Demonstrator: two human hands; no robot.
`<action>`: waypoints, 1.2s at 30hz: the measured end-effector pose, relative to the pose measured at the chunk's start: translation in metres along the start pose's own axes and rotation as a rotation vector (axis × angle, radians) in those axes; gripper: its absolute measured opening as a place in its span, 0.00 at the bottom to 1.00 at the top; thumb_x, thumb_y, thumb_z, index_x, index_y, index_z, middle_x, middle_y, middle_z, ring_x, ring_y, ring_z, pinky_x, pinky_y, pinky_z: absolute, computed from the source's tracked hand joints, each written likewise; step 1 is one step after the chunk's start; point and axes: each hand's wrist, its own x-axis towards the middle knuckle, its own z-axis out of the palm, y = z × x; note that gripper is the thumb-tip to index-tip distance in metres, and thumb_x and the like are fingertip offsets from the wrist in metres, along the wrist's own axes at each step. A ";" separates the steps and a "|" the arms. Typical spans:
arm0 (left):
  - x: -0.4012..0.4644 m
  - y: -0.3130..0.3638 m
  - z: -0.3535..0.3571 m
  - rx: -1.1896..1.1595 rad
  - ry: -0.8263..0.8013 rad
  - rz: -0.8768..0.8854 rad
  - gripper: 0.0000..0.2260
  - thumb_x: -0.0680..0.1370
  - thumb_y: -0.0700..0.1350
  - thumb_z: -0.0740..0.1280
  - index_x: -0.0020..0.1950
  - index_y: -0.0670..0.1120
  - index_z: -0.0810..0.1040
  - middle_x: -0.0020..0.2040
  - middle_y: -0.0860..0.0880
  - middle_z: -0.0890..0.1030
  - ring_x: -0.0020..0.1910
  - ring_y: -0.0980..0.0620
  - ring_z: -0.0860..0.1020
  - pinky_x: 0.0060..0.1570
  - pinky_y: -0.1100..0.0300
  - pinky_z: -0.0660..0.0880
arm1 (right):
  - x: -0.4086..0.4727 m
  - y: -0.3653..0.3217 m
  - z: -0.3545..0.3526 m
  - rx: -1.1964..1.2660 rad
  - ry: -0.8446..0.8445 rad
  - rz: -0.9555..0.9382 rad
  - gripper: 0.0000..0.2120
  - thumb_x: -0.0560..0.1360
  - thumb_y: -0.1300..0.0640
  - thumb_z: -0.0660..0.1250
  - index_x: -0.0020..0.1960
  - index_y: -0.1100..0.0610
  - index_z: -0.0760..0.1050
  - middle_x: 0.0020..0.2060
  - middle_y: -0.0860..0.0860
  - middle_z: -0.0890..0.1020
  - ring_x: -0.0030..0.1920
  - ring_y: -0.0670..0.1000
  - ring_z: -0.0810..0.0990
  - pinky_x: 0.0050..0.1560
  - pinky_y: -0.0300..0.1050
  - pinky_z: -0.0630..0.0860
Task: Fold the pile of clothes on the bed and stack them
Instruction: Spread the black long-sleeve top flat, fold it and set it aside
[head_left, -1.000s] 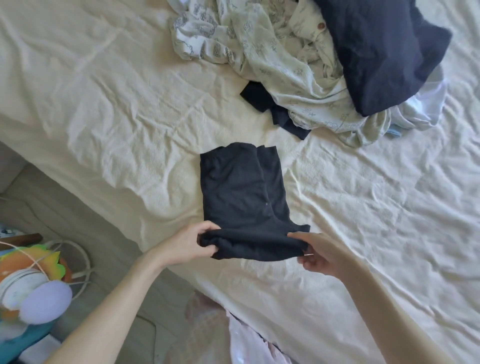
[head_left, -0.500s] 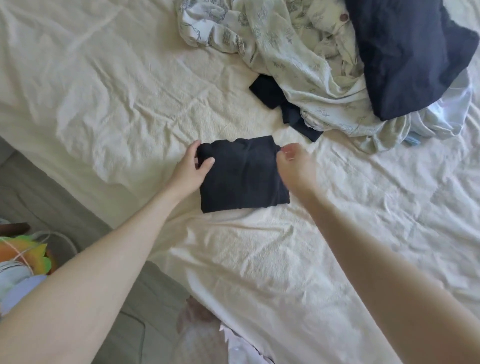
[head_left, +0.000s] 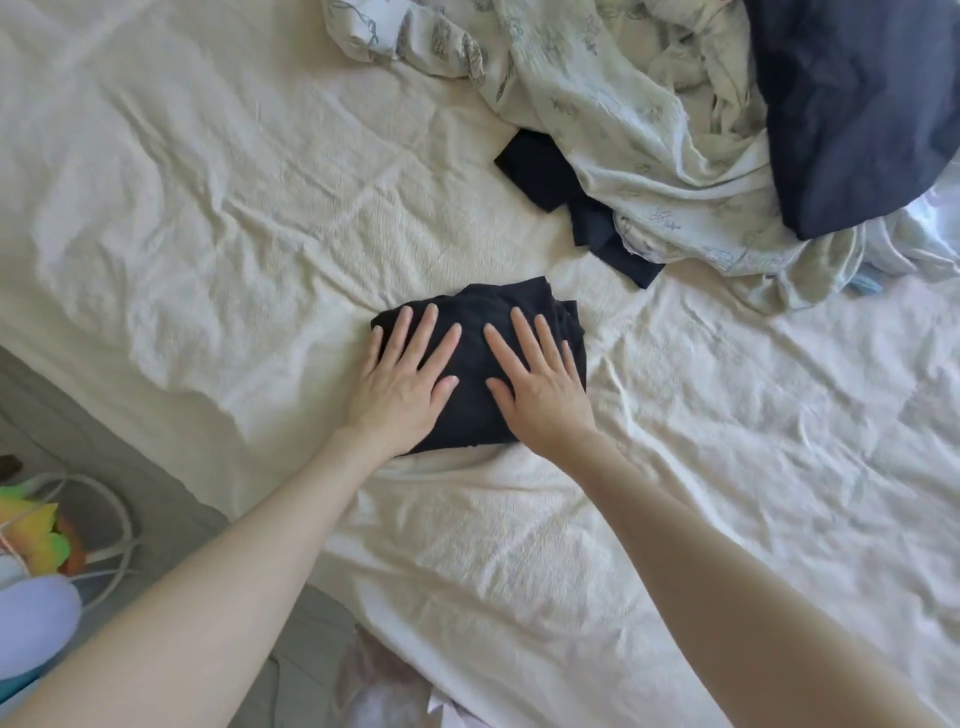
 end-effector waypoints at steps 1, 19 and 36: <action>0.002 0.000 -0.005 -0.114 0.014 0.013 0.25 0.82 0.53 0.50 0.77 0.52 0.46 0.78 0.48 0.44 0.77 0.47 0.41 0.73 0.50 0.40 | 0.000 0.000 -0.005 0.074 0.025 -0.004 0.26 0.81 0.50 0.56 0.77 0.47 0.54 0.77 0.52 0.51 0.77 0.54 0.46 0.75 0.55 0.48; -0.006 -0.027 -0.039 -1.534 -0.169 -0.737 0.14 0.79 0.42 0.64 0.64 0.43 0.71 0.57 0.46 0.79 0.54 0.49 0.79 0.51 0.55 0.76 | 0.017 0.046 -0.055 1.245 -0.244 0.791 0.06 0.73 0.59 0.71 0.48 0.58 0.76 0.53 0.52 0.81 0.53 0.53 0.80 0.51 0.50 0.79; -0.159 0.038 -0.121 -1.500 -0.001 -0.586 0.10 0.77 0.46 0.68 0.58 0.53 0.77 0.47 0.49 0.85 0.45 0.52 0.83 0.37 0.61 0.77 | -0.160 -0.020 -0.119 1.451 -0.174 0.682 0.16 0.75 0.61 0.68 0.62 0.53 0.75 0.56 0.50 0.82 0.55 0.54 0.80 0.55 0.54 0.77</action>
